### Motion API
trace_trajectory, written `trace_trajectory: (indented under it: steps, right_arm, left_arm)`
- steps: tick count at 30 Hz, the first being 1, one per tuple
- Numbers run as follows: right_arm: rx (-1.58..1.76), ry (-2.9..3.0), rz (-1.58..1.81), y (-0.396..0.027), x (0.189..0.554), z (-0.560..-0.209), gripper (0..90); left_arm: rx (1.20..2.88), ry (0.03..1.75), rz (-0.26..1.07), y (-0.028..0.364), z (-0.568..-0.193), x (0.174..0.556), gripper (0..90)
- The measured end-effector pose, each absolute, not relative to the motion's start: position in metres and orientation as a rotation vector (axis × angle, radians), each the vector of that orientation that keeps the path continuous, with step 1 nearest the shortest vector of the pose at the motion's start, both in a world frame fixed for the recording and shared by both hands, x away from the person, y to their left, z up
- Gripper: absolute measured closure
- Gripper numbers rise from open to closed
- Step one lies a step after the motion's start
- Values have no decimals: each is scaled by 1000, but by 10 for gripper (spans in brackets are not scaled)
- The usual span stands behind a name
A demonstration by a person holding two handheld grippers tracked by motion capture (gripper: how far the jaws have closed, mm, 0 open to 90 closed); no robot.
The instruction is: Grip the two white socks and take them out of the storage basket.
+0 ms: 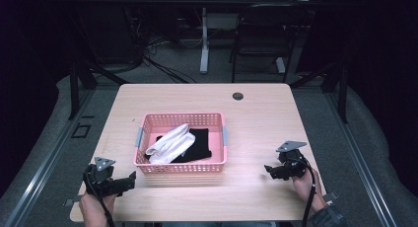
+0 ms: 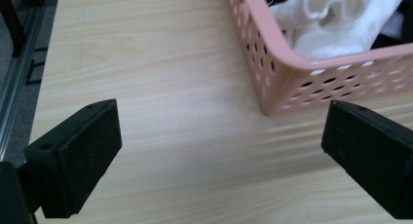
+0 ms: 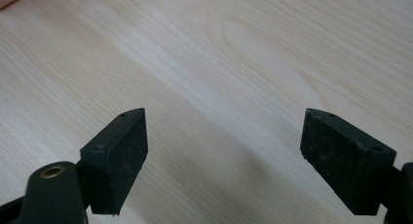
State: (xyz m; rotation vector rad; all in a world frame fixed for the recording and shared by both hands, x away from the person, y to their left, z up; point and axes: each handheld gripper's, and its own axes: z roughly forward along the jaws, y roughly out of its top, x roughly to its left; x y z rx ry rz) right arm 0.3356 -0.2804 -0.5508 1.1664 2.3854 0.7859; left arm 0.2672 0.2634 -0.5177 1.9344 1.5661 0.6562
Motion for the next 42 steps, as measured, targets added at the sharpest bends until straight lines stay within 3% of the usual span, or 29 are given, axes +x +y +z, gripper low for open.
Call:
trace_trajectory:
  steps: [10,22,42]
  right_arm:
    - [1124,2412,747,-272,333,-556,164]
    - [1114,2406,737,-271,329,-555,162]
    - [1090,2421,740,-270,329,-556,155]
  left_arm:
    - [1951,1542,631,265,-512,273,3]
    - [2011,1438,630,254,-476,292,1]
    - [2181,1298,465,213,-449,368,0]
